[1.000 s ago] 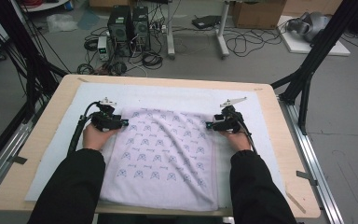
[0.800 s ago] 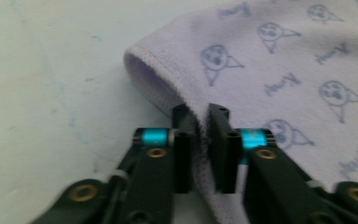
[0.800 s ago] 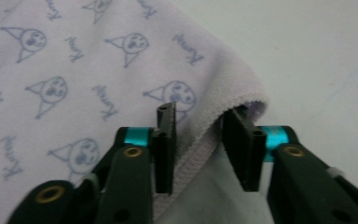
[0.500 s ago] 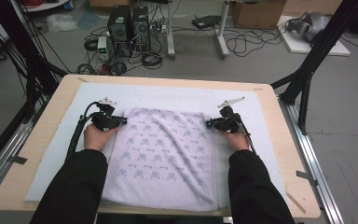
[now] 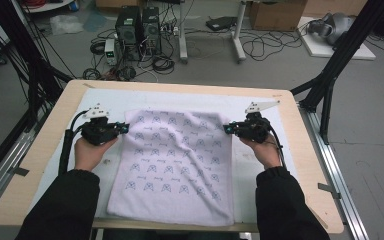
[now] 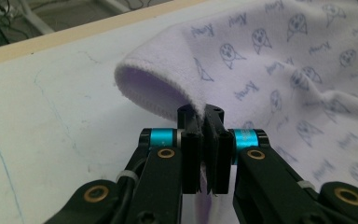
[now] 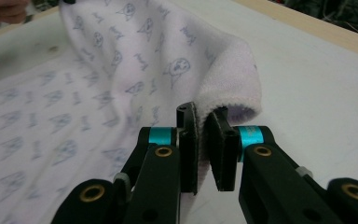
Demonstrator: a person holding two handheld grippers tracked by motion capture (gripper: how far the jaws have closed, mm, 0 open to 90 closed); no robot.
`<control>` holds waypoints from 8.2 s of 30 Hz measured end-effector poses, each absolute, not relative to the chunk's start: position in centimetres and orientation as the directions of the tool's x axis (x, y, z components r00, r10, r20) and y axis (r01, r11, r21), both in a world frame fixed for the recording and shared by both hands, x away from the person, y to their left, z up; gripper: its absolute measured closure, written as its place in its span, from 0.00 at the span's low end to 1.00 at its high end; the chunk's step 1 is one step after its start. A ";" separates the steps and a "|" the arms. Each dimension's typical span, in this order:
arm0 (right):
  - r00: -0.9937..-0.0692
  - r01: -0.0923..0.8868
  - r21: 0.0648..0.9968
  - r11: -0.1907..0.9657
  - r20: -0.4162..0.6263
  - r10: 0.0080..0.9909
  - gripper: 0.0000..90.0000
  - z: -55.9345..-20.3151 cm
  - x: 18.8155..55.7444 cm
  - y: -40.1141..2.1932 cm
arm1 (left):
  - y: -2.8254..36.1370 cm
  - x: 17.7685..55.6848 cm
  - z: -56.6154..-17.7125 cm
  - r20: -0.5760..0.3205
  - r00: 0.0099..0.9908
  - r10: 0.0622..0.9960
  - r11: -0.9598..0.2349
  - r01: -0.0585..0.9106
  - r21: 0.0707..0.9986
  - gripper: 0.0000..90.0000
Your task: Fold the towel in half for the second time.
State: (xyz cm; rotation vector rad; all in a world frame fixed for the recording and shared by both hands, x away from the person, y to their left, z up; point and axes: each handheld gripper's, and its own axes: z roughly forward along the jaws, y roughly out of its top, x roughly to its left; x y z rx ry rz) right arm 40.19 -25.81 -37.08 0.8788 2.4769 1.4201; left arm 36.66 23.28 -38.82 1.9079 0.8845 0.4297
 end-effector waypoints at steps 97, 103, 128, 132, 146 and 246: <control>-0.916 0.398 0.760 0.514 0.295 0.272 0.71 -41.9 28.2 -22.9 | 24.0 25.8 -41.7 -0.219 0.845 0.488 -0.423 0.449 0.788 0.56; -0.919 0.394 0.734 0.553 0.303 0.252 0.72 -42.6 27.0 -22.9 | 24.0 24.4 -42.3 -0.221 0.859 0.463 -0.455 0.444 0.772 0.63; -0.953 0.303 0.723 0.622 0.239 0.186 0.74 -43.9 24.1 -23.7 | 23.8 22.5 -43.6 -0.181 0.881 0.437 -0.521 0.412 0.748 0.79; -0.943 0.333 0.761 0.557 0.255 0.215 0.61 -42.9 24.9 -24.3 | 24.0 22.8 -42.2 -0.168 0.877 0.451 -0.482 0.398 0.781 0.68; -0.834 0.468 0.741 0.481 0.189 0.519 0.45 -43.2 32.7 -26.5 | 23.5 31.5 -43.0 -0.107 0.725 0.681 -0.394 0.485 0.781 0.53; -0.861 0.431 0.737 0.520 0.165 0.480 0.82 -42.3 34.2 -25.1 | 23.4 32.2 -43.4 -0.058 0.731 0.680 -0.417 0.451 0.789 0.76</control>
